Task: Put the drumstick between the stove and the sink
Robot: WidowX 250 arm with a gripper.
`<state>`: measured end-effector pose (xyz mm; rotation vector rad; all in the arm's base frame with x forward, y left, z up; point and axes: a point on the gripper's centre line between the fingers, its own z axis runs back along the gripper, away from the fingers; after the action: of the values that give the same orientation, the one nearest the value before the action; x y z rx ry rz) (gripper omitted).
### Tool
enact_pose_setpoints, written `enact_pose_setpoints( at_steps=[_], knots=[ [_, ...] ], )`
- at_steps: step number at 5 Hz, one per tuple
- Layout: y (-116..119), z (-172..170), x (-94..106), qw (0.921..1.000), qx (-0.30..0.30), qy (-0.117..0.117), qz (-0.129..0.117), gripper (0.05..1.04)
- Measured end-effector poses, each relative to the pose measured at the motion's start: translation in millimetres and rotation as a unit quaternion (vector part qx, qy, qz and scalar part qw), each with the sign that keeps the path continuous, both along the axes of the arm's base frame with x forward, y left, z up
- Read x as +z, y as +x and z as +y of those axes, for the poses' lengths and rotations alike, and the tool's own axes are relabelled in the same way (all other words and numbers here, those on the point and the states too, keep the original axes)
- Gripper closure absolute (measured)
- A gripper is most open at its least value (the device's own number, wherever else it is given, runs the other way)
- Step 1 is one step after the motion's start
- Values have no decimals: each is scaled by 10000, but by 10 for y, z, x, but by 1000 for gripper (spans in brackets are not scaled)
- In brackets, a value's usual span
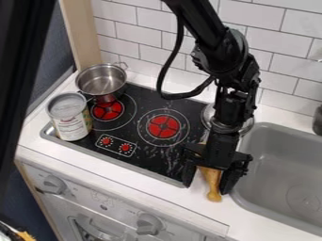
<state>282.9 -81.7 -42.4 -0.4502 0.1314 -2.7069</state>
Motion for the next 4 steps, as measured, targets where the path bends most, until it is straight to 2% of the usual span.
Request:
enact_pose_setpoints(
  at_steps=[1,2,3,4],
  knots=[
    [2,11,149,9999,13,-49,-147,78],
    [38,60,477,9979,114,27,-639,83],
    [14,64,843,9933,240,-249,-1106,83],
    [37,81,888,9920,257,-294,-1199,83]
  ],
)
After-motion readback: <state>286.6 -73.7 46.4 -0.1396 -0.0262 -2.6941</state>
